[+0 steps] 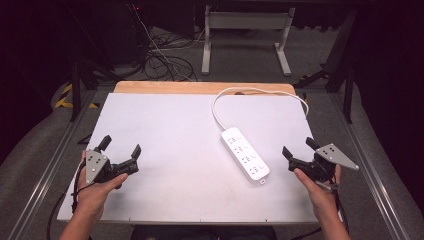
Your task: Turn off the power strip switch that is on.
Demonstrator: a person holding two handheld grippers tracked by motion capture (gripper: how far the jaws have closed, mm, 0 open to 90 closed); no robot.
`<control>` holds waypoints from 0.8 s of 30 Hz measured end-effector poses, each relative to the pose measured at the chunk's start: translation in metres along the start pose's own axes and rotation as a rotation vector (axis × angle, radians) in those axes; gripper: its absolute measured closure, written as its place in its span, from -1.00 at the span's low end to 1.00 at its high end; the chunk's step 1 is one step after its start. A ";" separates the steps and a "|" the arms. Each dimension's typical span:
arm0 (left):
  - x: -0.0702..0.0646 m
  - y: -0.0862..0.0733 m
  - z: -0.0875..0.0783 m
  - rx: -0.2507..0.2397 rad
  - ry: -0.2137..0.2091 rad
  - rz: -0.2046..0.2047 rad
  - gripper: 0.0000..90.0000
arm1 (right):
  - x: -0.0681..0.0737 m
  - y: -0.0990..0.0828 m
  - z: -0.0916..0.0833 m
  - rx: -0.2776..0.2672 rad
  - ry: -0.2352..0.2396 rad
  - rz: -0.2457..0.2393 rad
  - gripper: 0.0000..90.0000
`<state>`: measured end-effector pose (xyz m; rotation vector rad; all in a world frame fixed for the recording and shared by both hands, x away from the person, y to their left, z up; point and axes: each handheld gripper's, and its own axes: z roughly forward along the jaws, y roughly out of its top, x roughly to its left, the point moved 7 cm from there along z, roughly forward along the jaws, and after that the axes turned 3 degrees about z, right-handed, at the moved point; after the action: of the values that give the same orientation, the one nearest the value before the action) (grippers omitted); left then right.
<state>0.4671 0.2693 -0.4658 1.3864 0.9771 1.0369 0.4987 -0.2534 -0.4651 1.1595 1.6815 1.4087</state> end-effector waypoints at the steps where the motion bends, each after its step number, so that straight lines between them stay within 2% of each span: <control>1: 0.000 0.000 0.000 0.000 0.001 0.000 -0.98 | 0.000 0.000 0.000 0.000 0.000 -0.003 -0.79; 11: -0.001 0.000 0.002 0.003 -0.006 -0.004 -0.97 | -0.002 -0.001 -0.001 0.005 -0.009 0.003 -0.78; 17: -0.001 0.000 0.003 0.002 -0.008 -0.004 -0.97 | -0.003 -0.001 -0.003 0.004 -0.013 0.004 -0.69; 22: -0.003 0.000 0.005 0.002 -0.014 0.000 -0.97 | -0.006 -0.002 -0.004 0.010 -0.026 0.015 -0.51; 24: -0.003 0.001 0.005 0.001 -0.013 0.000 -0.97 | -0.006 -0.002 -0.005 0.010 -0.024 0.016 -0.38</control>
<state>0.4715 0.2650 -0.4654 1.3924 0.9675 1.0263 0.4964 -0.2612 -0.4661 1.1932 1.6680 1.3915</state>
